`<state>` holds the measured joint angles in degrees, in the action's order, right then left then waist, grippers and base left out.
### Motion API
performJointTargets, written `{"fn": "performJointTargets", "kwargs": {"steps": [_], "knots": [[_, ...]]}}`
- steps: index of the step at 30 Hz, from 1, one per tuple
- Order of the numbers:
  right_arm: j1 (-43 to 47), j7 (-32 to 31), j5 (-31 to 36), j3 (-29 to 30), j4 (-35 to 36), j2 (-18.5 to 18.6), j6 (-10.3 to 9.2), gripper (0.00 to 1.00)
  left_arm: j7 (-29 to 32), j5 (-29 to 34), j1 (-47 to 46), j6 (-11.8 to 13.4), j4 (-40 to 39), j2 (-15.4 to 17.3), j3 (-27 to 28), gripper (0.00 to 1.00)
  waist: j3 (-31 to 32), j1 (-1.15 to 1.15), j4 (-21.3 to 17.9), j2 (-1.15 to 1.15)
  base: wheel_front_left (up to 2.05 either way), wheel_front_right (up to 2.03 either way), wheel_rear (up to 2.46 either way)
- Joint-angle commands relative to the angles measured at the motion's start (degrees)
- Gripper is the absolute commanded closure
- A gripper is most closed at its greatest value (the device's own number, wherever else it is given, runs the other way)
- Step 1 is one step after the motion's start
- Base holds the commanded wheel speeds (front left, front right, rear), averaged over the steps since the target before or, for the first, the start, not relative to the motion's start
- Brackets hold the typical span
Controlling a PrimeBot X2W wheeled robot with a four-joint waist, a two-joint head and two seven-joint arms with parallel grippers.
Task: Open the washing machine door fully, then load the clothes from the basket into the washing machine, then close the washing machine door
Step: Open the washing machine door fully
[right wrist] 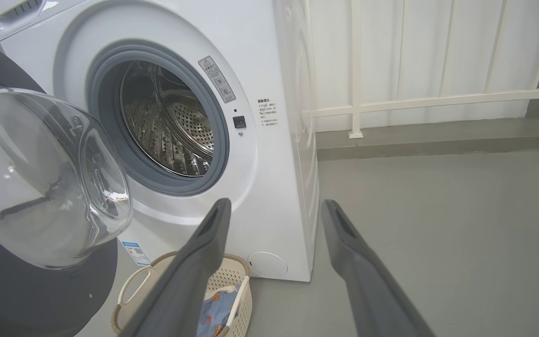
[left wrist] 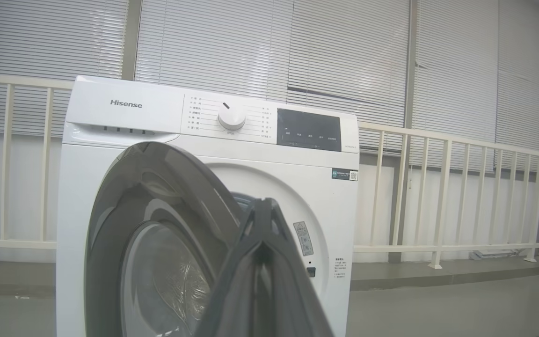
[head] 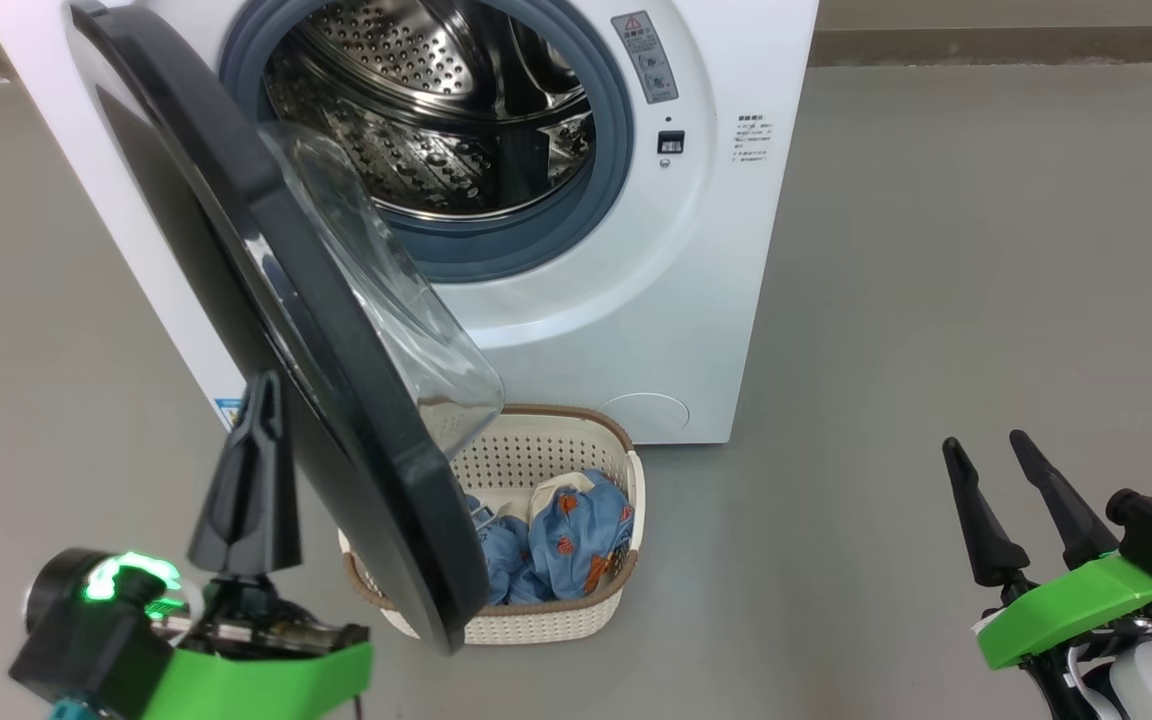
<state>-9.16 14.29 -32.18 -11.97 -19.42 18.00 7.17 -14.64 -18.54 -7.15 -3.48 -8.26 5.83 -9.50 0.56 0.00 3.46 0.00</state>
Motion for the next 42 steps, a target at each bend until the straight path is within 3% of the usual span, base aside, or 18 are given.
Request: {"fn": "performJointTargets", "kwargs": {"steps": [1, 9, 23, 42], "knots": [[-1.4, 0.7, 0.0, -1.2, 1.1, 0.8, 0.32, 0.0, 0.5, 0.5, -2.1, -0.4, -3.4, 0.4, 0.7, 1.0, 0.1, 0.0, -0.1, 0.0, 0.0, 0.0, 0.0], [-1.9, 0.7, -0.4, -1.9, 1.1, 0.7, 0.32, 0.0, 4.8, -0.2, -1.7, -1.7, -8.2, -0.3, -6.1, 1.0, -0.2, 0.0, -1.1, 0.0, 0.0, 0.0, 0.0], [-2.1, 0.7, -0.4, -2.0, 1.1, 0.2, 0.32, 0.0, 9.4, -3.4, -0.9, -2.7, -0.4, -1.2, -13.6, 1.0, -1.7, 0.0, -4.0, 0.0, 0.0, 0.0, 0.0], [-2.6, 0.7, 0.0, -1.4, 1.0, -0.4, 0.32, 0.0, 6.6, -6.3, -3.3, -0.9, 15.7, -1.5, -11.0, 1.0, -2.5, 0.0, -5.4, 0.0, 0.0, 0.0, 0.0]]}}
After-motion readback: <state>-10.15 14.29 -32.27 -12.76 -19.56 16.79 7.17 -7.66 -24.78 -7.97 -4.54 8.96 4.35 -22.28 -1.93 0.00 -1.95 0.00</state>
